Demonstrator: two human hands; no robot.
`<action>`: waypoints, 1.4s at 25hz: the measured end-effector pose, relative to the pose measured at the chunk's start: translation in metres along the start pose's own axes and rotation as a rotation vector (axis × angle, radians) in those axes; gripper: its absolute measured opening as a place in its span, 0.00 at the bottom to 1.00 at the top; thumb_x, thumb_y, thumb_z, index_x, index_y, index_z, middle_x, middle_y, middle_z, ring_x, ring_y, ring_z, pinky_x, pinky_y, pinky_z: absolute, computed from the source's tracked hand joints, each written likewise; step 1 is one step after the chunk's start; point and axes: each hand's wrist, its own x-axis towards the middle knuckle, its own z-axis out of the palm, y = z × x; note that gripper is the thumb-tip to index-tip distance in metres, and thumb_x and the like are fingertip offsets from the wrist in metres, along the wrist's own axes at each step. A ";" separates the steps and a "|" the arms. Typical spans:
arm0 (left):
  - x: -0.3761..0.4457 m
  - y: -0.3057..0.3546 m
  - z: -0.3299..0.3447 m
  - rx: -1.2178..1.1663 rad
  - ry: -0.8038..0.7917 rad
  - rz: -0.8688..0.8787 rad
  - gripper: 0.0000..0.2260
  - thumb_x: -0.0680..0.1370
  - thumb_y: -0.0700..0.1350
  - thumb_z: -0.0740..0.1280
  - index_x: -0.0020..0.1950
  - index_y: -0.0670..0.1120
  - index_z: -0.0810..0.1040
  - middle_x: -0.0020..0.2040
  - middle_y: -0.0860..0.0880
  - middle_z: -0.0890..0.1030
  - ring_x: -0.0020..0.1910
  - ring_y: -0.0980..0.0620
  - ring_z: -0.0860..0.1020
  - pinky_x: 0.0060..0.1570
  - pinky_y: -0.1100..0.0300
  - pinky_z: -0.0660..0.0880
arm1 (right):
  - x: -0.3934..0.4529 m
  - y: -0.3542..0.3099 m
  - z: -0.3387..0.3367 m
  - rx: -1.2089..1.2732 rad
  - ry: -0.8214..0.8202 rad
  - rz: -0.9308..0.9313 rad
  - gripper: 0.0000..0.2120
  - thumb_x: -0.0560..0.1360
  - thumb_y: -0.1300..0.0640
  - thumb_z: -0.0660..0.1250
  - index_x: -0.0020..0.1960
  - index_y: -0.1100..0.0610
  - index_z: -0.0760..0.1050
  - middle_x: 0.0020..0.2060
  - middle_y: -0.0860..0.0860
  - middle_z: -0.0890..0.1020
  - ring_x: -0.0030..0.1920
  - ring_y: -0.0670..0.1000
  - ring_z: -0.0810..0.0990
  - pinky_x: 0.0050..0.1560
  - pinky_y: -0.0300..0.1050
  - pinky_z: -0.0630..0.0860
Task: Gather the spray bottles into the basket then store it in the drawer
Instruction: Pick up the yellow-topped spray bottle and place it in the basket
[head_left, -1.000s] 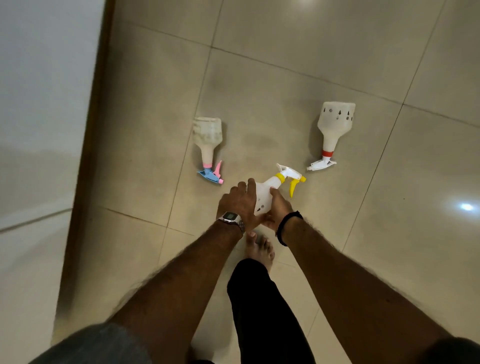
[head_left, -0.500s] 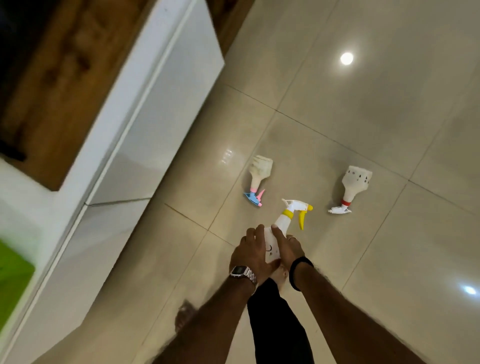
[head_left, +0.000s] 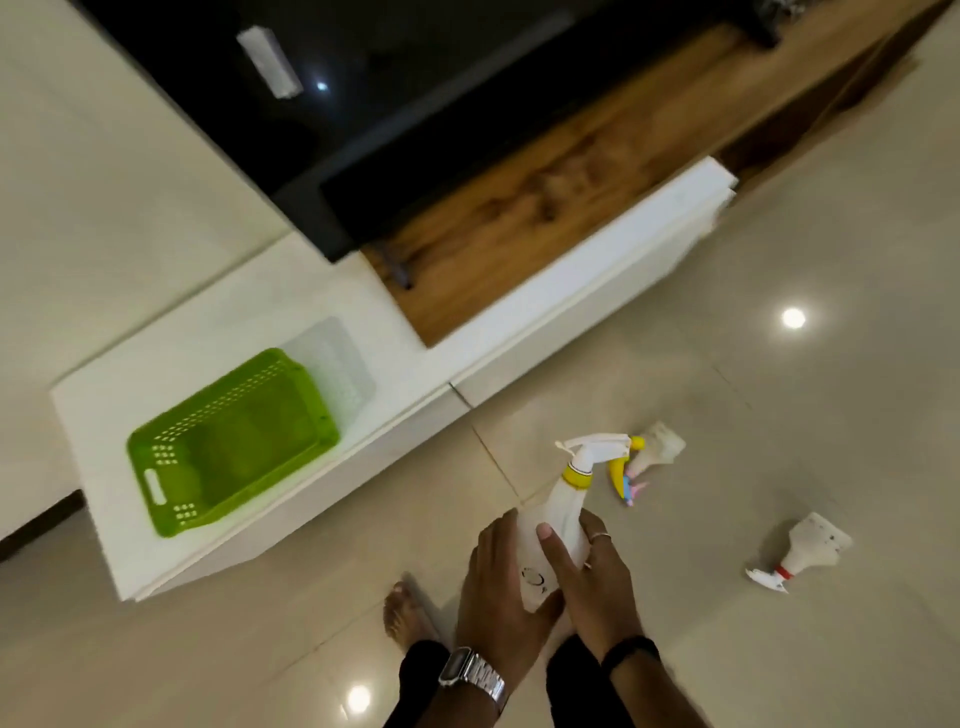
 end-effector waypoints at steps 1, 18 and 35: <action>-0.003 -0.014 -0.024 -0.015 0.066 -0.007 0.42 0.70 0.65 0.69 0.79 0.54 0.57 0.75 0.57 0.65 0.72 0.57 0.67 0.68 0.60 0.70 | -0.008 -0.020 0.023 -0.020 -0.020 -0.065 0.24 0.63 0.22 0.65 0.58 0.25 0.70 0.53 0.29 0.81 0.53 0.33 0.80 0.46 0.27 0.75; 0.058 -0.288 -0.296 0.156 0.474 -0.158 0.48 0.68 0.59 0.75 0.80 0.39 0.59 0.80 0.42 0.64 0.78 0.42 0.65 0.68 0.44 0.72 | 0.008 -0.182 0.416 -0.378 -0.307 -0.596 0.28 0.68 0.40 0.76 0.63 0.48 0.75 0.59 0.49 0.80 0.61 0.52 0.79 0.59 0.50 0.79; 0.061 -0.353 -0.278 0.106 0.341 -0.204 0.59 0.67 0.74 0.66 0.81 0.38 0.44 0.83 0.40 0.45 0.83 0.42 0.44 0.80 0.48 0.53 | 0.037 -0.146 0.472 -0.690 -0.269 -0.574 0.40 0.72 0.44 0.75 0.75 0.62 0.65 0.73 0.59 0.71 0.73 0.58 0.69 0.71 0.53 0.70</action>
